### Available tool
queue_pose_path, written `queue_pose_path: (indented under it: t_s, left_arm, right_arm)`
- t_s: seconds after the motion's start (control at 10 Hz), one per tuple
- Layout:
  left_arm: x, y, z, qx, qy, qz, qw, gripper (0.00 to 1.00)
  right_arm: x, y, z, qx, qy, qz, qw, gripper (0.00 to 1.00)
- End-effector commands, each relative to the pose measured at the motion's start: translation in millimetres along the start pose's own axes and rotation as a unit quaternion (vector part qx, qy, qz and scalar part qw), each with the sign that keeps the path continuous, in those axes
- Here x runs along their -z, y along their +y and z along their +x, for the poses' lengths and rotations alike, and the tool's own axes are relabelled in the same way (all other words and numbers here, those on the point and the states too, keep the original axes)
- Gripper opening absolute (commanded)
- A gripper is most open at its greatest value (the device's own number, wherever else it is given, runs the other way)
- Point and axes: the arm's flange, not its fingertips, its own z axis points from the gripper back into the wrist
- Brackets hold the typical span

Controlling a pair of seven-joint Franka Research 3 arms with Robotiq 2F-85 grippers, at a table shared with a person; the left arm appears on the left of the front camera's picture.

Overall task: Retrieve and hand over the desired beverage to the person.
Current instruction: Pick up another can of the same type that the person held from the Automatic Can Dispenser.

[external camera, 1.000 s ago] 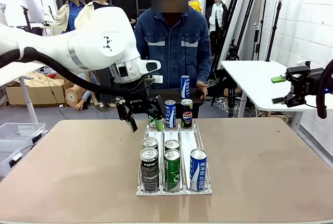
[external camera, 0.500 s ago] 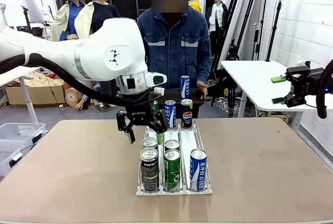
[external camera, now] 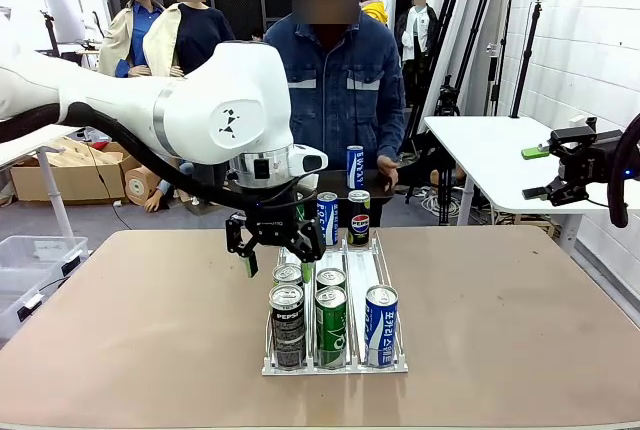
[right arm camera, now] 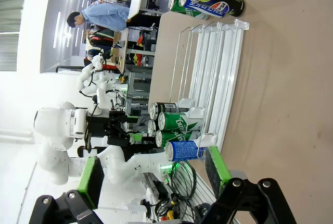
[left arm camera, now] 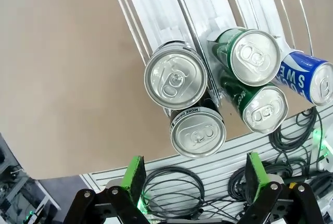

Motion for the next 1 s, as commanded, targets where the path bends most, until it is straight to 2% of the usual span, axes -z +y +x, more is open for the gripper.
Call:
queue_pose_path:
  t_s: [0.0, 0.5, 0.9]
  left_arm:
    - [8.6, -6.2, 0.0, -0.006, -0.012, 0.011, 1.0, 1.0]
    - [24.8, -5.0, -1.0, -0.019, -0.024, 0.026, 0.999, 1.0]
    - [38.7, -3.9, 1.0, -0.003, -0.02, 0.032, 0.999, 1.0]
  right_arm:
    - [0.9, -0.5, -1.0, 0.003, -0.002, -0.002, 1.0, 1.0]
    - [0.9, -0.5, -1.0, 0.003, -0.002, -0.002, 1.0, 1.0]
    - [0.9, -0.5, -1.0, 0.003, -0.002, -0.002, 1.0, 1.0]
